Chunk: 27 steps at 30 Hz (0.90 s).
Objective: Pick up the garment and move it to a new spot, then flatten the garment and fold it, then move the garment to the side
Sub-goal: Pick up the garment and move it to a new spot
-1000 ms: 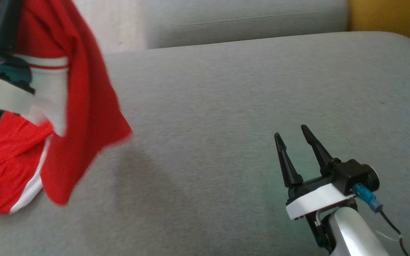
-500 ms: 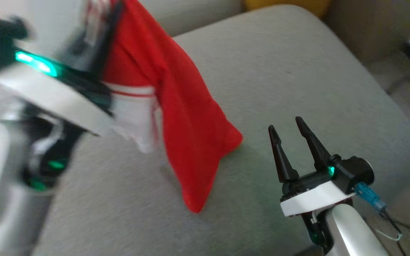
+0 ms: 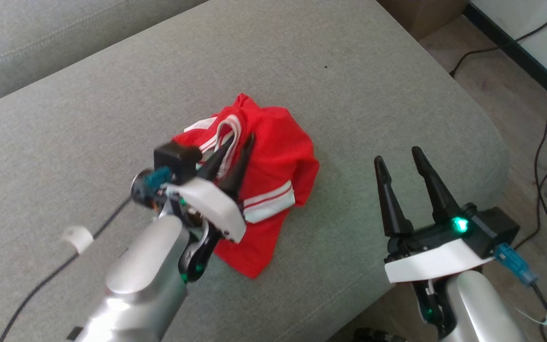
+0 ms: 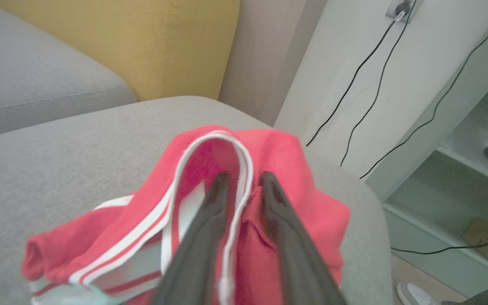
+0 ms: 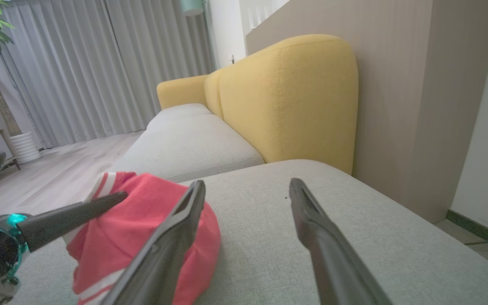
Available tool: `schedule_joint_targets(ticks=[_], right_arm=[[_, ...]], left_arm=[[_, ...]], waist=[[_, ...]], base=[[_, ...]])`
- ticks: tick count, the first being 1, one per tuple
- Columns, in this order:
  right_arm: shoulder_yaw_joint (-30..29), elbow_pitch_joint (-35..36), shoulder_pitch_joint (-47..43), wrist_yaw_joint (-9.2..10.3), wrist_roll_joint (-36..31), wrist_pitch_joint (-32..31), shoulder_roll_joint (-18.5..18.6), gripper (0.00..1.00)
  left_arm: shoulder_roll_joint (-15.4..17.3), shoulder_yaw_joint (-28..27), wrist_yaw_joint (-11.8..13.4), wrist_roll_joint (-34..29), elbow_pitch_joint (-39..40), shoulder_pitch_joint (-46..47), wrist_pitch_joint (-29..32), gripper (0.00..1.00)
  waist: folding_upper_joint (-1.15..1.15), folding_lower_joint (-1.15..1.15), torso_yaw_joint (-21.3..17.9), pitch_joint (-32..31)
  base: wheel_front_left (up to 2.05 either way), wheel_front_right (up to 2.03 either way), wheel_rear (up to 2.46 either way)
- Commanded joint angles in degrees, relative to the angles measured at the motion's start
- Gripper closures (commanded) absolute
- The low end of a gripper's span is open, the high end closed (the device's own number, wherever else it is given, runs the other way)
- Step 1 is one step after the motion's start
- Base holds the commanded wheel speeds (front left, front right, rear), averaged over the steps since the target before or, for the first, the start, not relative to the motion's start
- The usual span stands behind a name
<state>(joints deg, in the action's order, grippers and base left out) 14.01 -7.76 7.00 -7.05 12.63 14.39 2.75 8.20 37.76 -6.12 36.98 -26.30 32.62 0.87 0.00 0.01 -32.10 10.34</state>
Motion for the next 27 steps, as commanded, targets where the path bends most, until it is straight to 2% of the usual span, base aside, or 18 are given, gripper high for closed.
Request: schedule_joint_targets(ticks=[1,2,7,12,14,18,21,24,27], right_arm=[[1.3,2.1,0.6,-0.44,0.3,0.6,0.1,0.00],[1.5,2.0,0.7,-0.44,0.1,0.6,0.1,0.00],[3.4,0.9,1.6,-0.44,-1.0,0.6,0.1,0.00],[2.2,0.8,2.0,-0.44,-3.4,0.6,0.1,0.00],[1.7,1.0,2.1,-0.44,-4.5,0.6,0.1,0.00],[-0.6,1.8,1.8,-0.44,-7.2,0.6,0.1,0.00],[-2.7,2.2,1.0,-0.44,-9.4,0.6,0.1,0.00],[-4.7,2.1,0.1,-0.44,-11.8,0.6,0.1,0.00],[-6.7,1.8,-1.2,-0.44,-13.8,0.6,0.1,0.00]], left_arm=[[0.2,-1.3,-0.5,-0.9,-0.3,2.5,-2.1,0.36],[-0.1,-0.8,-0.6,-1.3,-2.3,2.4,-3.4,0.00],[-0.6,-1.0,-0.5,-1.4,-5.4,1.2,-8.7,0.00],[1.1,-1.6,1.2,-0.6,1.1,-4.9,-10.8,0.00],[3.0,-2.6,2.9,-0.2,5.6,-9.2,-12.0,0.00],[7.5,-5.8,8.1,-1.7,15.0,-18.3,-14.6,0.00],[8.9,-10.0,11.5,-2.2,21.1,-24.1,-15.6,0.00],[8.4,-15.3,13.5,-3.1,25.7,-28.4,-15.8,0.00],[7.2,-21.0,13.6,-7.3,28.0,-34.0,-15.8,0.00]], waist=[[0.00,-0.01,0.1,0.1],[0.00,-0.01,0.1,0.1],[0.00,-0.01,1.1,-1.1],[0.00,-0.01,6.1,-2.7],[0.00,-0.01,7.9,-3.4],[0.00,-0.01,12.3,-4.7],[0.00,-0.01,16.1,-5.4],[0.00,-0.01,19.8,-6.1],[0.00,-0.01,23.5,-7.5]], base=[[0.00,0.00,0.00],[0.00,0.00,0.00],[0.00,0.00,0.00],[0.00,0.00,0.00],[0.00,0.00,0.00],[0.00,0.00,0.00],[0.00,0.00,0.00],[0.00,0.00,0.00],[0.00,0.00,0.00]])
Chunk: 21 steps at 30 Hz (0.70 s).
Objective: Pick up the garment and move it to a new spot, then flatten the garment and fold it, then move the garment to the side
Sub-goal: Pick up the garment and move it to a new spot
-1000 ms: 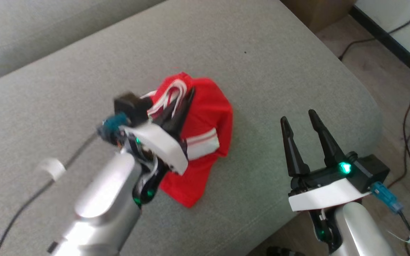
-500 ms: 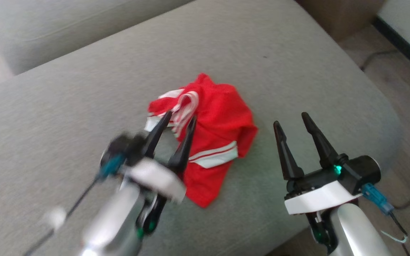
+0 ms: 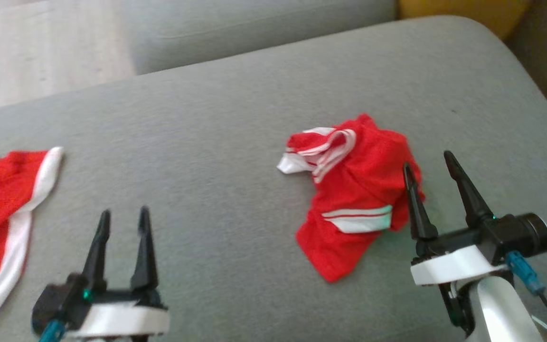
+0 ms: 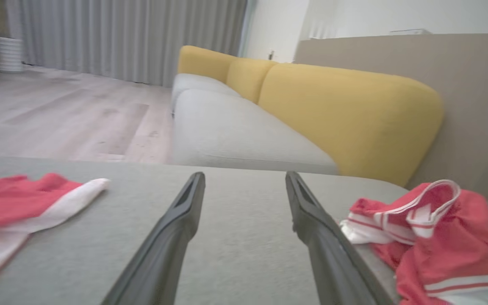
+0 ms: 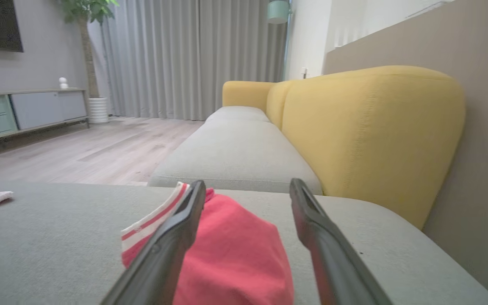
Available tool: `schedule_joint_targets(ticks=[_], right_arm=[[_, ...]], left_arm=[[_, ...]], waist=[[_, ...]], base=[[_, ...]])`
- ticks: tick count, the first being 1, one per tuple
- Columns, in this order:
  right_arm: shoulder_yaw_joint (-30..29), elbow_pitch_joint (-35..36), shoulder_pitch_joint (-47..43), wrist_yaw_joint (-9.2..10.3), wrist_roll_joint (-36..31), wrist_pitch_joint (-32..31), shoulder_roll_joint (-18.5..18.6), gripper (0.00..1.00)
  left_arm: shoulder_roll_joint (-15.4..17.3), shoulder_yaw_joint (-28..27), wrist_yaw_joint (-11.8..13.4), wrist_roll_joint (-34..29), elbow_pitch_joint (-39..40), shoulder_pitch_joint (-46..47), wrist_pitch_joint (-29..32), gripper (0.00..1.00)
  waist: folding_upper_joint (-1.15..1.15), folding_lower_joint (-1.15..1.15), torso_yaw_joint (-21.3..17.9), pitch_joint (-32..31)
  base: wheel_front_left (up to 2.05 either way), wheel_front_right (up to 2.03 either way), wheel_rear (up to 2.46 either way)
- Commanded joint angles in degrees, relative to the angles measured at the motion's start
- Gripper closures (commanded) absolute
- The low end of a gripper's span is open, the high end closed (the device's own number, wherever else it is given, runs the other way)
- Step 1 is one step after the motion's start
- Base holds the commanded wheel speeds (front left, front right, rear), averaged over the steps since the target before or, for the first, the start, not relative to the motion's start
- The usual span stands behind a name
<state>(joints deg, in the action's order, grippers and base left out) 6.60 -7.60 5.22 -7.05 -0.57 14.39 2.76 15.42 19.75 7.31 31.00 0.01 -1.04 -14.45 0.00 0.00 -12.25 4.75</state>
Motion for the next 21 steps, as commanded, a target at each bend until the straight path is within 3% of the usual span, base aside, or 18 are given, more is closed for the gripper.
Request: schedule_joint_targets(ticks=[1,9,21], right_arm=[[0.3,1.5,0.3,-0.44,-0.8,0.6,0.1,0.00],[-1.9,-0.5,-2.6,-0.44,-0.7,0.6,0.1,0.00],[-1.9,-3.2,-4.2,-0.44,1.1,0.6,0.1,0.00]], left_arm=[[-0.4,-4.4,-0.2,-2.4,1.9,-1.6,-0.5,0.00],[-5.4,-15.1,-5.8,-10.2,2.2,-10.1,-0.5,0.00],[-10.9,-21.5,-13.1,-16.6,1.9,-13.3,-0.5,0.00]], waist=[[0.00,0.00,4.3,-2.3],[0.00,0.00,6.9,-4.3],[0.00,0.00,5.6,-4.9]], base=[[0.00,0.00,0.00],[0.00,0.00,0.00],[0.00,0.00,0.00]])
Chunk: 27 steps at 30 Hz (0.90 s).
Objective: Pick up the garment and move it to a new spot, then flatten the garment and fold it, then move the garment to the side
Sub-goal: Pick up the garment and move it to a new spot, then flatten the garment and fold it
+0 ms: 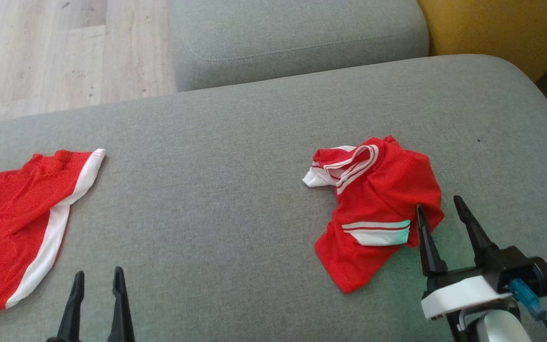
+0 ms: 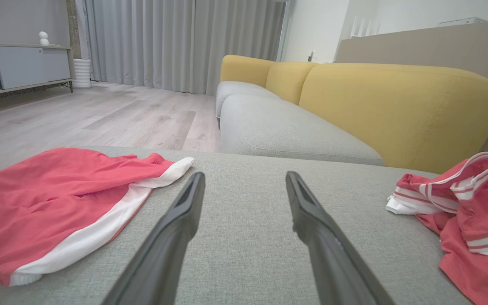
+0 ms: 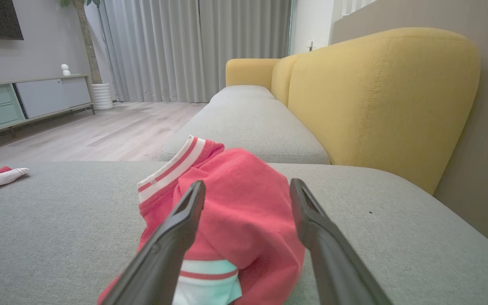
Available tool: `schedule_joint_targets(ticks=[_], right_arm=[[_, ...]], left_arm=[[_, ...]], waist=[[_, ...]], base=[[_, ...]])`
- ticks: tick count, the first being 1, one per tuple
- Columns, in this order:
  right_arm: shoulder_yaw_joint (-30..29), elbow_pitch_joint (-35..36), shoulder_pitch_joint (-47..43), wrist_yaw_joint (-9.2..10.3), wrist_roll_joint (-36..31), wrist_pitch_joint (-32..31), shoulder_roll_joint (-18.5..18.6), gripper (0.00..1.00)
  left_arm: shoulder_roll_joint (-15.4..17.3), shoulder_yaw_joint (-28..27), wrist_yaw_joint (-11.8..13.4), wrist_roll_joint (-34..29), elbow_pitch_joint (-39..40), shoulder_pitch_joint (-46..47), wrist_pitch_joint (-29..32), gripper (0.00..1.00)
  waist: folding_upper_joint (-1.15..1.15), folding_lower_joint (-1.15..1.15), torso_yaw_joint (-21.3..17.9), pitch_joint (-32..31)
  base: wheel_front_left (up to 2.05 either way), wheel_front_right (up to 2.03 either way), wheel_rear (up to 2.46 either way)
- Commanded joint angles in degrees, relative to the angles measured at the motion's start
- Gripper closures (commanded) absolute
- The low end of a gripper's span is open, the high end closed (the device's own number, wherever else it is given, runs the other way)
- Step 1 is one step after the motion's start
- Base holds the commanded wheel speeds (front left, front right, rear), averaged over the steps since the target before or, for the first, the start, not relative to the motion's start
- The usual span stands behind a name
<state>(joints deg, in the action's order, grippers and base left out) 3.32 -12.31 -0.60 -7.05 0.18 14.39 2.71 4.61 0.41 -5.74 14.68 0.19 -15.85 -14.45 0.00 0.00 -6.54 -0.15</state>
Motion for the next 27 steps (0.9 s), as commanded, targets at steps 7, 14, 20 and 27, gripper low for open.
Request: schedule_joint_targets(ticks=[7,14,20,27], right_arm=[[2.1,1.0,2.1,-0.44,0.9,0.6,0.2,0.00],[2.2,0.8,2.3,-0.44,1.3,0.6,0.2,0.00],[2.6,0.8,2.7,-0.44,1.5,0.6,0.2,0.00],[2.8,0.9,3.1,-0.44,1.5,0.6,0.2,0.00]], left_arm=[[-1.0,-2.8,-1.2,-1.3,0.5,1.9,-0.5,0.00],[-1.3,-3.3,-1.6,-1.5,-0.3,2.4,-0.5,0.00],[-1.4,-3.4,-1.7,-1.5,-0.4,2.6,-0.5,0.00],[-1.3,-1.8,-1.7,-1.1,-0.3,3.3,-0.5,0.00]], waist=[[0.00,0.00,-1.2,0.5],[0.00,0.00,-1.4,0.7],[0.00,0.00,-1.9,0.9],[0.00,0.00,-2.7,1.5]], base=[[0.00,0.00,0.00],[0.00,0.00,0.00],[0.00,0.00,0.00],[0.00,0.00,0.00]])
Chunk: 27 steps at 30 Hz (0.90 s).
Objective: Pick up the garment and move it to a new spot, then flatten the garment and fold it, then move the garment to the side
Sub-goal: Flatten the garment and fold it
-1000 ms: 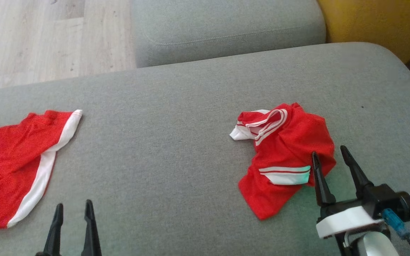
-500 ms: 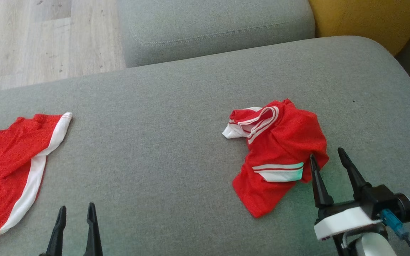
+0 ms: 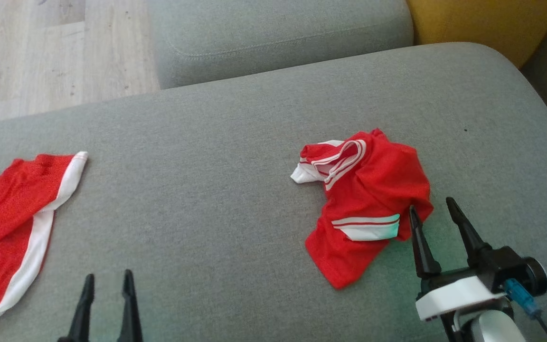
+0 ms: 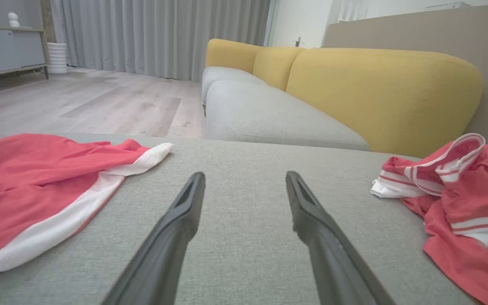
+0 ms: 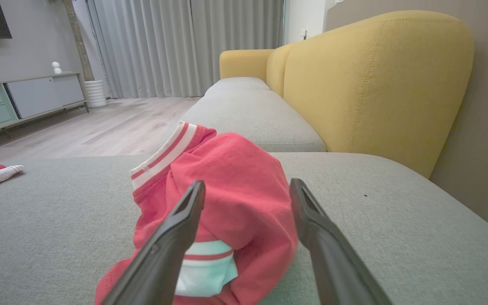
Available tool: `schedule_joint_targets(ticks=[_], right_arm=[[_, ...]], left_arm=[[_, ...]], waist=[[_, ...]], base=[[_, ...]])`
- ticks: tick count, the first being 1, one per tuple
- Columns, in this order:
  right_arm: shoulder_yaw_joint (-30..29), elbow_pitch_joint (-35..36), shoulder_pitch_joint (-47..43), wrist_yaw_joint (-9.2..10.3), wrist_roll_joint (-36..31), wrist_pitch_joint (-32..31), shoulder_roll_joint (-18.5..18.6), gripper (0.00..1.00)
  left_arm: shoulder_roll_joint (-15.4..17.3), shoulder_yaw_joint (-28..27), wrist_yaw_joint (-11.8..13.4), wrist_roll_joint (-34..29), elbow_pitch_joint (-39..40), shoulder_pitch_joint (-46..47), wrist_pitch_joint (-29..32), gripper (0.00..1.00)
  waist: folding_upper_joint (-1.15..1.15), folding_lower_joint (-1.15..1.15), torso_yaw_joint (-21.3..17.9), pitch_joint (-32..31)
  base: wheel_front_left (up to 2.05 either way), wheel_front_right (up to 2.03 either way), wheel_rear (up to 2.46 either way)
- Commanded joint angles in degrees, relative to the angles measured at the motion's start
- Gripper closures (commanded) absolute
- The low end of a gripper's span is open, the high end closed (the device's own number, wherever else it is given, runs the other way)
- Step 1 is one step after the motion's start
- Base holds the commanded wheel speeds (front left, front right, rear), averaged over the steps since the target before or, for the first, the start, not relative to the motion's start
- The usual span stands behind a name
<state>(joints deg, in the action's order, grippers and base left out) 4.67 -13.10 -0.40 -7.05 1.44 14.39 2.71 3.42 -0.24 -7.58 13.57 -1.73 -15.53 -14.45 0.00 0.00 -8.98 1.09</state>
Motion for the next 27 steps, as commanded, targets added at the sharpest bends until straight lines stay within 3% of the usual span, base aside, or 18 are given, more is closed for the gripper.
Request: schedule_joint_targets(ticks=[1,9,18,27], right_arm=[[1.6,1.7,3.1,-0.44,0.2,0.6,0.2,0.00],[3.3,2.3,4.7,-0.44,0.4,0.6,0.2,0.00],[5.6,3.9,7.1,-0.44,2.1,0.6,0.2,0.00],[5.9,4.7,7.8,-0.44,3.3,0.6,0.2,0.00]], left_arm=[[0.0,-0.4,0.1,0.1,1.7,3.4,-0.5,0.00],[0.8,9.6,0.1,1.7,-0.3,10.9,-0.5,0.00],[2.6,24.3,0.1,6.8,-9.8,25.8,-0.5,0.00],[3.9,30.8,0.1,13.4,-18.7,34.0,-0.5,0.00]], waist=[[0.00,0.00,-0.6,0.4],[0.00,0.00,-4.1,2.3],[0.00,0.00,-11.4,6.9],[0.00,0.00,-16.8,9.5]], base=[[0.00,0.00,0.00],[0.00,0.00,0.00],[0.00,0.00,0.00],[0.00,0.00,0.00]])
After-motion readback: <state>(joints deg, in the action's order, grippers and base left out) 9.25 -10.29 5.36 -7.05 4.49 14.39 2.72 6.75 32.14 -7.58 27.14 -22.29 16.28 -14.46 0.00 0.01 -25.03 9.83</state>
